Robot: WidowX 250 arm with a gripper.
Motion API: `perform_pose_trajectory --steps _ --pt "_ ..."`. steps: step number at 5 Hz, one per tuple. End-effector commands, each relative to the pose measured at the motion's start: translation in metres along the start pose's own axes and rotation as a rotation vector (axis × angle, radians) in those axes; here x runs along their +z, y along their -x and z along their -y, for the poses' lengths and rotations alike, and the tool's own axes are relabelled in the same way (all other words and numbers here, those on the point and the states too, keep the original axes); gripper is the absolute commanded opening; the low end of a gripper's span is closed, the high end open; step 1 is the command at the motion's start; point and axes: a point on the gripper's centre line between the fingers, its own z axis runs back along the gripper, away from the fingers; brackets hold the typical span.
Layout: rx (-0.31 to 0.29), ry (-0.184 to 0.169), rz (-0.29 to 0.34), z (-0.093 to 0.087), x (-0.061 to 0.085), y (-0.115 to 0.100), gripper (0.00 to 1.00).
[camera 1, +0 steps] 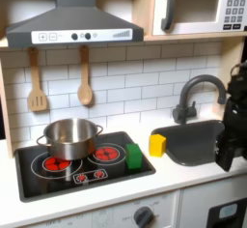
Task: Reach green block
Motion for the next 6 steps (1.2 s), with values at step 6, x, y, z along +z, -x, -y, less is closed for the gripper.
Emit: perform_pose_trajectory --steps 6 --pt "0.001 -0.029 0.092 -0.045 -0.010 -0.110 1.00"
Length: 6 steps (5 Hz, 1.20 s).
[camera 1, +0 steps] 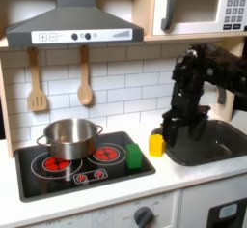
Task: Reach green block
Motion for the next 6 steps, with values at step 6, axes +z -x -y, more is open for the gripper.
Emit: perform_pose_trajectory --steps 6 --pt "-0.028 -0.024 0.052 -0.041 -0.051 -0.074 1.00"
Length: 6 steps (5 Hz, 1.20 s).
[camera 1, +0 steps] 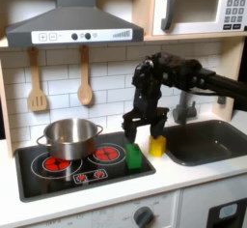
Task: Reach green block
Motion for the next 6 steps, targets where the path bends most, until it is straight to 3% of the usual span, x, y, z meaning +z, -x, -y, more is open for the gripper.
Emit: perform_pose_trajectory --steps 1,3,6 --pt "-0.010 0.005 -0.012 -0.002 -0.019 -0.008 1.00" --pt "-0.019 0.007 -0.041 -0.004 -0.038 -0.012 1.00" --pt "-0.014 0.011 -0.064 -0.005 -0.056 -0.018 1.00"
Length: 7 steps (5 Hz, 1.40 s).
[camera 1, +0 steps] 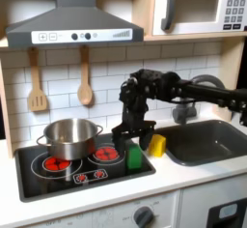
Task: Reach green block
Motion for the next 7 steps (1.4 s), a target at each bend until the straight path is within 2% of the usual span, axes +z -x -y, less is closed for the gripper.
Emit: perform_pose_trajectory --steps 1,3,5,6,7 --pt "-0.016 0.005 -0.023 0.002 -0.012 -0.001 1.00" --pt "-0.053 0.016 -0.038 0.009 -0.020 -0.004 1.00" --pt "-0.035 0.009 -0.051 0.006 -0.026 -0.004 1.00" --pt "-0.036 0.017 -0.084 0.006 -0.034 0.001 1.00" --pt "-0.026 0.015 -0.079 0.009 -0.032 0.000 1.00"
